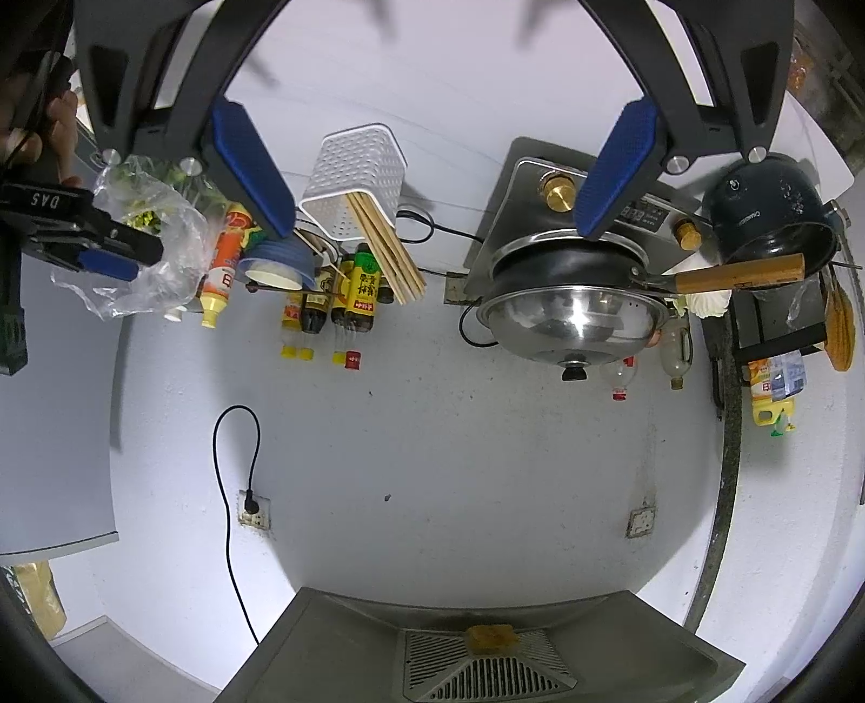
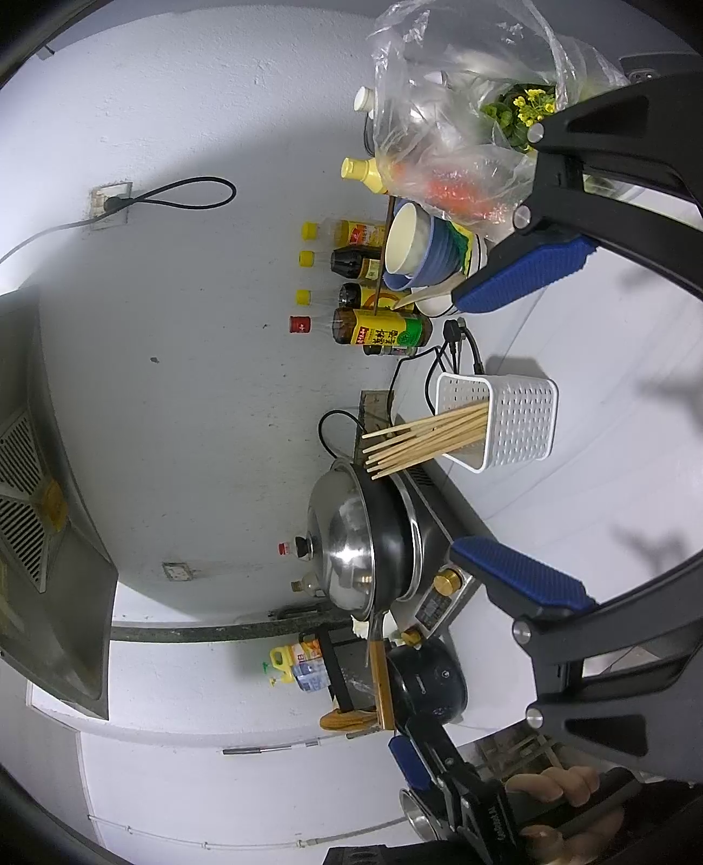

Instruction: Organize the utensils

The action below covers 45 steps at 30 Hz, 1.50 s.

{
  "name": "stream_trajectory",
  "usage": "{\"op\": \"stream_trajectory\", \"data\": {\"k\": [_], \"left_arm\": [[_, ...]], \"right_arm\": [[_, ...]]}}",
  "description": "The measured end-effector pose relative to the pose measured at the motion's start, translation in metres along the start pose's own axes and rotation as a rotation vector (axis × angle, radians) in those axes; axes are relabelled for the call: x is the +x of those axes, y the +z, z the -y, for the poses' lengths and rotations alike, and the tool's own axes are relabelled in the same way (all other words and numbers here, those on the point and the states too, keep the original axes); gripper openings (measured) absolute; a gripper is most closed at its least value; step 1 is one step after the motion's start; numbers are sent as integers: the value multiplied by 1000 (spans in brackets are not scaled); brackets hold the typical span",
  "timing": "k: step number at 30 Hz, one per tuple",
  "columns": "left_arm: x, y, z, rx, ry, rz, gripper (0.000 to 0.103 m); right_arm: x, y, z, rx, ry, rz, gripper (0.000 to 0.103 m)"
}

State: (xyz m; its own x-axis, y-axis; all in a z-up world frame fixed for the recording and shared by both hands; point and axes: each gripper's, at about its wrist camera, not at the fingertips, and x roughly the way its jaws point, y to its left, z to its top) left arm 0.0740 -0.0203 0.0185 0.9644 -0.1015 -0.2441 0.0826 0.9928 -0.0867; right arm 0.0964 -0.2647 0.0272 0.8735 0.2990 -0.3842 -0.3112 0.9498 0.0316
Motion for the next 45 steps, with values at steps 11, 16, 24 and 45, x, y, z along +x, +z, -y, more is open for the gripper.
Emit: {"op": "stream_trajectory", "data": {"k": [11,16,24,45], "left_arm": [[-2,2,-2,-8,1,9,103],[-4,2,-2,-9,2,12,103],[-6,4,0,-6,2,21,103],[-15,8,4,2,-5,43,103]], "right_arm": [[2,4,-3,-12,2,5,84],[0,5,-4,-15,3,10,84],[-2,6,-5,-17,4,18,84],[-11,8,-2,-25,6,35,84]]}}
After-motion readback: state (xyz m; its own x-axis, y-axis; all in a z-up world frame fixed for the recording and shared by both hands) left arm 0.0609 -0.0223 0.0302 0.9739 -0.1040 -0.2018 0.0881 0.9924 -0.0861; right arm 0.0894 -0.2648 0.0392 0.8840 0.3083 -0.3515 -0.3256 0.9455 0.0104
